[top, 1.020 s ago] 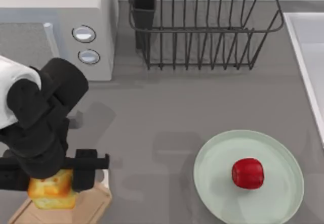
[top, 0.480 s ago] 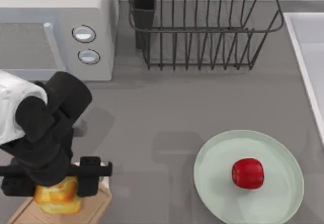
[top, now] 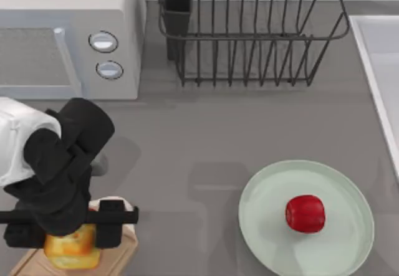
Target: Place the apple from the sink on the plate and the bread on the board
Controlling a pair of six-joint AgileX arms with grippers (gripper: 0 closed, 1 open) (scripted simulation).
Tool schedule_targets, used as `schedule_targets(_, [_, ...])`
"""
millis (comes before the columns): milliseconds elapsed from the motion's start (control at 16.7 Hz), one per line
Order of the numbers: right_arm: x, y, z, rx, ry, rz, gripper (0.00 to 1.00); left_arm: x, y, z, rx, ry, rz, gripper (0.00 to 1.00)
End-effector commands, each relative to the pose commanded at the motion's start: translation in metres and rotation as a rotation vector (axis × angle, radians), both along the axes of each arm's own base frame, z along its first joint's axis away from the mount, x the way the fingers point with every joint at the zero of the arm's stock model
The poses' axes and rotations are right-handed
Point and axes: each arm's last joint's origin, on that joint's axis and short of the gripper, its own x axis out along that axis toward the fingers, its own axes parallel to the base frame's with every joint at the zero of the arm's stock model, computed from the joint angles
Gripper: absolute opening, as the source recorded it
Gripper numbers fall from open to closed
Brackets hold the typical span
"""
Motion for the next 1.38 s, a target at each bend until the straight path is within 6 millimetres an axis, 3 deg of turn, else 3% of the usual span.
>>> schedule_targets(780, [0.0000,0.0000,0.0000,0.000,0.000,0.000,1.00,0.0000,0.0000,0.0000,0.000,0.000,0.000,0.98])
schedule_targets(1380, [0.0000,0.0000,0.0000,0.000,0.000,0.000,1.00,0.0001,0.0000,0.0004,-0.001,-0.002,0.000,1.00])
